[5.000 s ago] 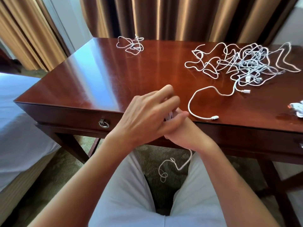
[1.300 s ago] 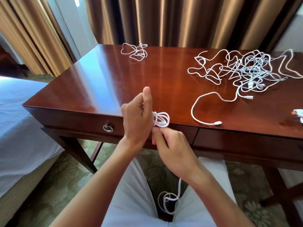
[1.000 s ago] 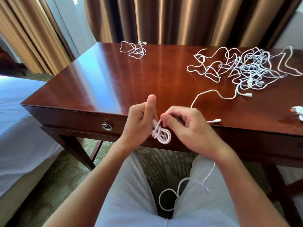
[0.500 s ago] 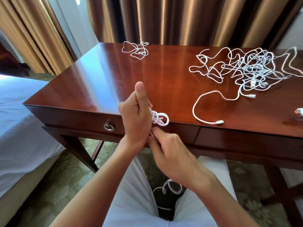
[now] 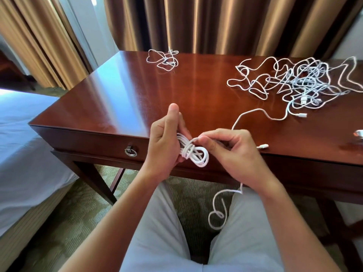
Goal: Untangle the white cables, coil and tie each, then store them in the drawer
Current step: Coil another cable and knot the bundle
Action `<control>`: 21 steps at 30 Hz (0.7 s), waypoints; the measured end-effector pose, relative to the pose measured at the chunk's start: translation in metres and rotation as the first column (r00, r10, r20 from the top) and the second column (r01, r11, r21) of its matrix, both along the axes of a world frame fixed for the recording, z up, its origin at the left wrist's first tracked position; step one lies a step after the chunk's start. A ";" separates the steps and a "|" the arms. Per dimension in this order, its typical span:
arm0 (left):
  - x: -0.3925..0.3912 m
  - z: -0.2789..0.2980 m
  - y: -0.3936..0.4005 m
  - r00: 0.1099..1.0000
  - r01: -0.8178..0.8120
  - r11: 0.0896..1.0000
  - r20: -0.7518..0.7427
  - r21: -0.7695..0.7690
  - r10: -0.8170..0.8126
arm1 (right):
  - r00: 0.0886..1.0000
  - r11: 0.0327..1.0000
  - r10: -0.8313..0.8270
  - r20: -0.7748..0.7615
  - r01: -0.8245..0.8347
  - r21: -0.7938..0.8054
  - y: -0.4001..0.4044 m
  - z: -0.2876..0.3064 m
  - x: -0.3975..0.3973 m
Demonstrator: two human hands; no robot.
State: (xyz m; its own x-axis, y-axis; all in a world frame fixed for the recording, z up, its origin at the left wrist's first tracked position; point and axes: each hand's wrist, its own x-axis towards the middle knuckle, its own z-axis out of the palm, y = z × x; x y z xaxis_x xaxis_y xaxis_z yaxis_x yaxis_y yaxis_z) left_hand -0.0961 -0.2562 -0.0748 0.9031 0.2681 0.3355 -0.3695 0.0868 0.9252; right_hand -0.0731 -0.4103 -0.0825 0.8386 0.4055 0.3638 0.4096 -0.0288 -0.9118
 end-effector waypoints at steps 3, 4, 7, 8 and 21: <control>0.003 0.002 -0.004 0.970 -0.232 0.971 0.081 0.052 0.227 | 0.998 0.998 -0.050 0.035 0.051 -0.024 0.016 -0.016 -0.011; 0.005 0.003 -0.005 0.944 -0.315 0.946 0.123 0.075 0.305 | 0.993 0.992 -0.070 0.096 0.079 -0.095 0.020 -0.021 -0.014; 0.011 0.000 -0.007 0.877 -0.459 0.882 0.215 0.105 0.431 | 0.984 0.951 -0.048 0.171 0.098 -0.295 0.026 -0.026 -0.022; 0.013 -0.001 -0.007 0.864 -0.481 0.872 0.219 0.091 0.454 | 0.989 0.937 -0.023 0.149 0.073 -0.341 0.026 -0.025 -0.023; 0.006 -0.011 0.018 0.885 -0.434 0.665 0.424 0.608 0.191 | 0.993 0.933 0.087 0.077 -0.054 -0.356 -0.001 0.020 -0.025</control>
State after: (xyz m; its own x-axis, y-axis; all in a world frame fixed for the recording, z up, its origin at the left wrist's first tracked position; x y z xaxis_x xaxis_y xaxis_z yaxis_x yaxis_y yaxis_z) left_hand -0.0898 -0.2382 -0.0862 0.6276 0.1084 0.7709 -0.5181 -0.6810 0.5175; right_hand -0.0977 -0.4115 -0.0623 0.7735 0.5784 0.2592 0.5021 -0.3096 -0.8075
